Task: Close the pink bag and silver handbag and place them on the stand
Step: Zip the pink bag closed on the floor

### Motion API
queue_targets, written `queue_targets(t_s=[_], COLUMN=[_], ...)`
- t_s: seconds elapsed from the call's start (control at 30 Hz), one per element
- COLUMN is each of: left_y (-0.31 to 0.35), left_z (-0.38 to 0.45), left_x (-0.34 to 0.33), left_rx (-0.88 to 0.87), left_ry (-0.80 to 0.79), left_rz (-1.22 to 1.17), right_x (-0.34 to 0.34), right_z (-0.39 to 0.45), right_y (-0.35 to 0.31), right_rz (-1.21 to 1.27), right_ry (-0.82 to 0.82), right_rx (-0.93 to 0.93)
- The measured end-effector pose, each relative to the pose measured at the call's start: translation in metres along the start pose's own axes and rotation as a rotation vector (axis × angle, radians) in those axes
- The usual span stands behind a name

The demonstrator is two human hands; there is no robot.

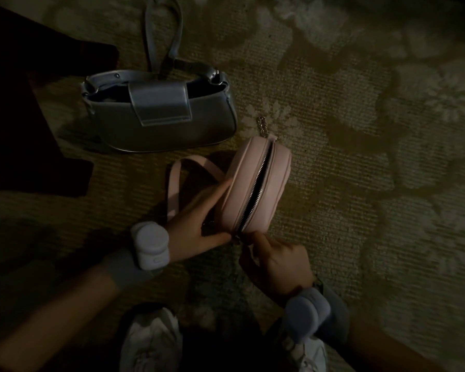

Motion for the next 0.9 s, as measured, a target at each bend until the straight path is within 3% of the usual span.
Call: queue_targets(t_s=[0.17, 0.47, 0.7, 0.83, 0.9], left_y=[0.006, 0.009, 0.004, -0.007, 0.0], left_z=[-0.001, 0.001, 0.003, 0.011, 0.008], left_x=[-0.001, -0.021, -0.021, -0.024, -0.025], left_rx=[-0.079, 0.049, 0.068, 0.227, 0.138], left_ry=[0.033, 0.116, 0.119, 0.146, 0.12], left_rz=[0.157, 0.18, 0.224, 0.095, 0.158], right_x=[0.01, 0.016, 0.026, 0.039, 0.045], right_z=[0.01, 0.025, 0.038, 0.054, 0.065], right_y=[-0.004, -0.014, -0.013, -0.007, 0.0], right_rz=[0.06, 0.021, -0.016, -0.079, -0.059], right_ry=[0.042, -0.041, -0.047, 0.027, 0.091], right_rx=[0.062, 0.14, 0.089, 0.038, -0.011])
Point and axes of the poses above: each hand's wrist, its own z-axis towards the middle knuckle, its own x-axis out of the back of the hand, y = z × x, the point moved 6 cm from there along z, towards the middle knuckle, and after that the axes turned 10 degrees about z, right-handed, at the moved point
